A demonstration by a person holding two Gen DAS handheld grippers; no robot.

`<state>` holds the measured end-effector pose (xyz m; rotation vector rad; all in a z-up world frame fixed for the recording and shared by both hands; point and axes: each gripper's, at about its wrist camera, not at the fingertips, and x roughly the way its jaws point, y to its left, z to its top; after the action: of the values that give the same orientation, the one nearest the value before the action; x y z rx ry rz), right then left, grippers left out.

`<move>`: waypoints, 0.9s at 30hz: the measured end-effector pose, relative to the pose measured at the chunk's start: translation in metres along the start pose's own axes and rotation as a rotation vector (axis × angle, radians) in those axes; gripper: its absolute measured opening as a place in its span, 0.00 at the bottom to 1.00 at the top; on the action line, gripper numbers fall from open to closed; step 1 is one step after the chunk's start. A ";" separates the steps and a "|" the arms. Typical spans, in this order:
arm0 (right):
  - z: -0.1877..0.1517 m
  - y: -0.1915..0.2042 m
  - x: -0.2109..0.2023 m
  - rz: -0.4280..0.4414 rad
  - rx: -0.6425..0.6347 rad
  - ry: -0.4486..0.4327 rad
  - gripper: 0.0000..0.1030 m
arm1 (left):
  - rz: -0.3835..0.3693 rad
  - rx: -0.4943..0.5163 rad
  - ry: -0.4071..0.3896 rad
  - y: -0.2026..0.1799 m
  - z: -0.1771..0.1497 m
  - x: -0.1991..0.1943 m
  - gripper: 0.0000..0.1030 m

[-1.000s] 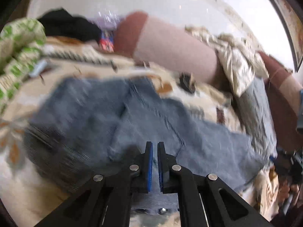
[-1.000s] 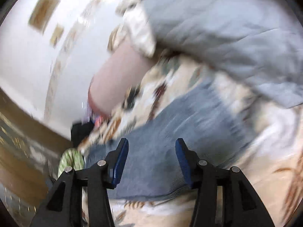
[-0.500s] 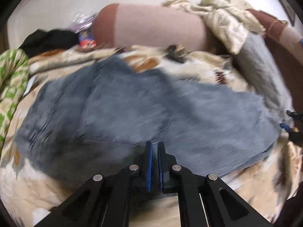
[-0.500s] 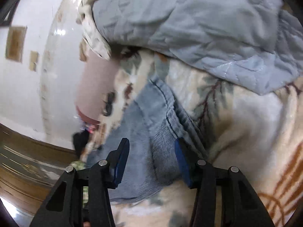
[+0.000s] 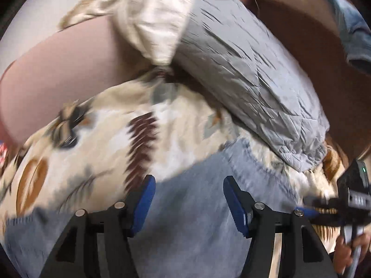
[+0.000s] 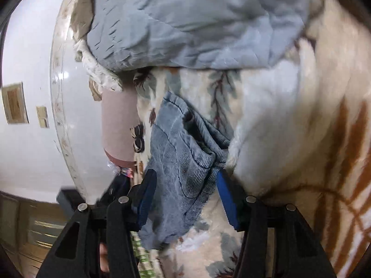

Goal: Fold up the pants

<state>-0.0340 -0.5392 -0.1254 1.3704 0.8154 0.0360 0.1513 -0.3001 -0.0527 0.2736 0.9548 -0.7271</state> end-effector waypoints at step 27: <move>0.015 -0.020 -0.008 0.099 0.077 0.022 0.54 | -0.265 0.242 0.270 -0.061 0.052 0.108 0.40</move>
<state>-0.0409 -0.5607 -0.1395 1.4851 0.7734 0.0974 0.1832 -0.4198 -0.1056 0.4725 1.1733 -1.0708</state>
